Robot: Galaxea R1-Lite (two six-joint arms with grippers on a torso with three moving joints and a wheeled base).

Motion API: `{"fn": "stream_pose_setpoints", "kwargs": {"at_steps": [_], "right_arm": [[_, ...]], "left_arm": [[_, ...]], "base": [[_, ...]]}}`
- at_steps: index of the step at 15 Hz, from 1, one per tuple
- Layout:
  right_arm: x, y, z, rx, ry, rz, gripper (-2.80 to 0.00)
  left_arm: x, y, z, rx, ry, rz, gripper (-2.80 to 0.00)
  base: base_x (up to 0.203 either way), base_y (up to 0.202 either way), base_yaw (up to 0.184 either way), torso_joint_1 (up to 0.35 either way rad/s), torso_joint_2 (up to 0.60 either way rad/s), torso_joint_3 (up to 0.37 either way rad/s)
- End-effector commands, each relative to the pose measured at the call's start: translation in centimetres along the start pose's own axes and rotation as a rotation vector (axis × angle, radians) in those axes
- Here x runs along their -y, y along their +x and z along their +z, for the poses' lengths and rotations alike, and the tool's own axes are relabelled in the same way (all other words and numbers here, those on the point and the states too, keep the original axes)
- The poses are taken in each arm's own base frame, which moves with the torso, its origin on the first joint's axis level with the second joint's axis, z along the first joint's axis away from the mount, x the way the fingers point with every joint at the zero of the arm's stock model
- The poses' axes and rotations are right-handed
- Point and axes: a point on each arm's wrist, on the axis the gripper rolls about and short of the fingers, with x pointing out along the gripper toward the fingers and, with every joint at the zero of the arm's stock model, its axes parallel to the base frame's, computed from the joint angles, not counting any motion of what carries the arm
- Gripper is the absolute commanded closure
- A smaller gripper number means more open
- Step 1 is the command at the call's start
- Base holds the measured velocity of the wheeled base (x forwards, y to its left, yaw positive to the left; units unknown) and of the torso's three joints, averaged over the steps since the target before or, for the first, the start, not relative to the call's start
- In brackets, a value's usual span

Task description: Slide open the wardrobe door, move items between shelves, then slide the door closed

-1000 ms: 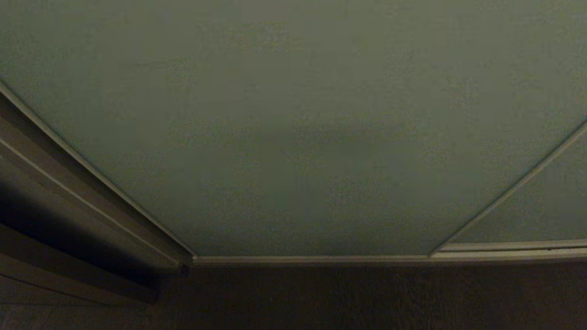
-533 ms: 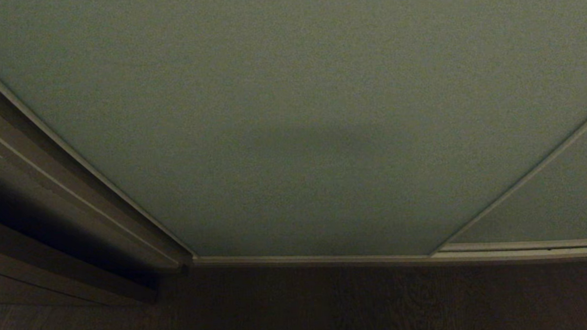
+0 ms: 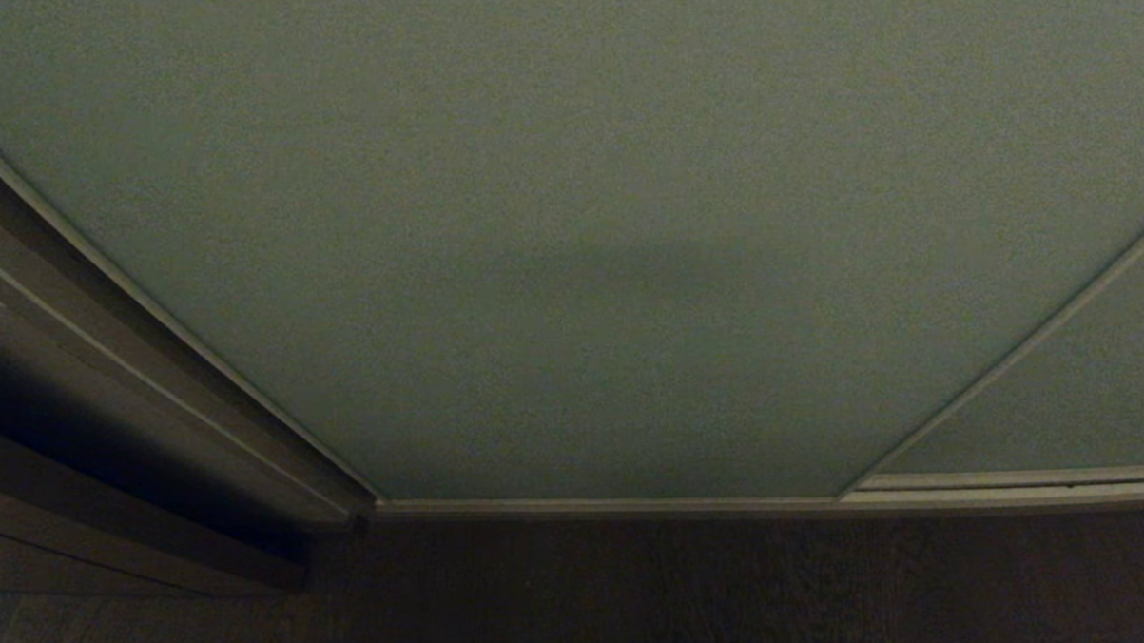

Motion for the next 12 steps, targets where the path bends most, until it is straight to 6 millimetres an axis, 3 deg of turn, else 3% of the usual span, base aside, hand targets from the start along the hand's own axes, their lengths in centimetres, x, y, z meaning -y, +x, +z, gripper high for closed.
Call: {"fn": "stream_pose_setpoints", "kwargs": {"at_steps": [1, 12], "right_arm": [[-0.01, -0.11, -0.04, 0.014, 0.002, 0.000, 0.00], [0.00, -0.10, 0.01, 0.017, 0.019, 0.001, 0.00]], "left_arm": [[0.00, 0.00, -0.01, -0.001, 0.001, 0.000, 0.00], [0.00, 0.00, 0.01, 0.001, 0.000, 0.000, 0.00]], "base": [[0.000, 0.000, 0.000, 0.000, 0.00, 0.000], [0.000, 0.000, 0.000, 0.000, 0.00, 0.000]]}}
